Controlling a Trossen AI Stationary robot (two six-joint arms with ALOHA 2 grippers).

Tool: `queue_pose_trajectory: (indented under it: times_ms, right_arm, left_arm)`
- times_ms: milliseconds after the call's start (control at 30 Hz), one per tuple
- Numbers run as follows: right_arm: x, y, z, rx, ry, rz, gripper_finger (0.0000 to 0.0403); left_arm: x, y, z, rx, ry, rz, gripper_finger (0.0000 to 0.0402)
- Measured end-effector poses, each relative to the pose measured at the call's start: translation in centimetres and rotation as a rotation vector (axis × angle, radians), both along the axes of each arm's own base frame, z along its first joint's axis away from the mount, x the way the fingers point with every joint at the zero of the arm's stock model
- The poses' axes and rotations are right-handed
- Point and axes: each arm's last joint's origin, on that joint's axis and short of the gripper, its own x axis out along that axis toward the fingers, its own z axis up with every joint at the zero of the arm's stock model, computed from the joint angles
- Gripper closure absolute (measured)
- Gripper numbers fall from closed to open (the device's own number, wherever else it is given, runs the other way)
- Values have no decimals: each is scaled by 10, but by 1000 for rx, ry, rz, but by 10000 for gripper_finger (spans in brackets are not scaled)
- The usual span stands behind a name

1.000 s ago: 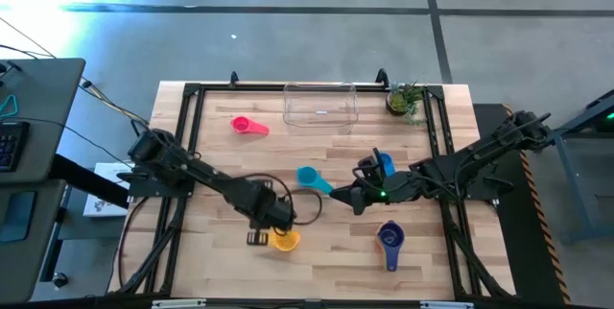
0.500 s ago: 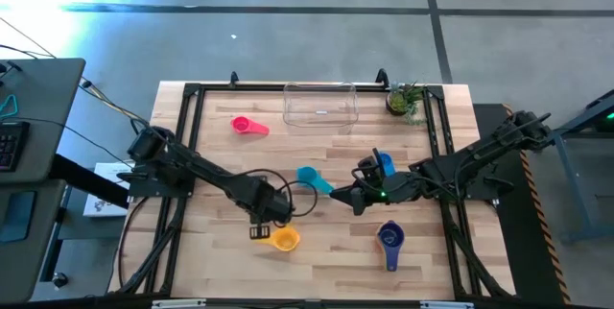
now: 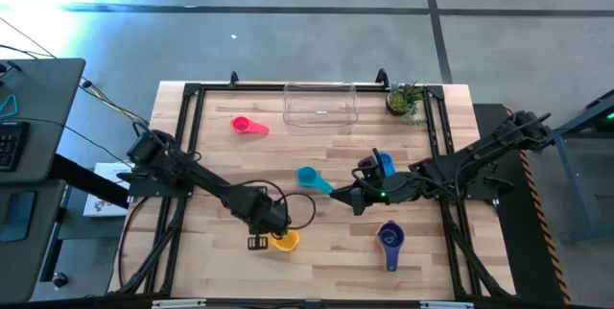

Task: Nest measuring cups in basket
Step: Stack the yellow measuring cup on top of the dark blue measuring cup

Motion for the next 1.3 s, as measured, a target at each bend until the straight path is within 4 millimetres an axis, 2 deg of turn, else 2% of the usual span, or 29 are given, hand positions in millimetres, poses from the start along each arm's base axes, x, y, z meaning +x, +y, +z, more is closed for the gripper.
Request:
queue_pose_trajectory:
  times_ms: [200,633,1000,1300]
  right_arm:
    - [0,0,0,0,0,0,336]
    - [0,0,0,1,0,4,336]
    - [0,1,0,10,4,29,336]
    - [0,1,0,28,7,41,336]
  left_arm:
    - [4,-6,-13,-28,25,9,296]
    - [2,-20,-11,-165,54,113,296]
    - [14,-44,-5,-319,-112,194,296]
    - [20,-46,-1,-367,-171,240,296]
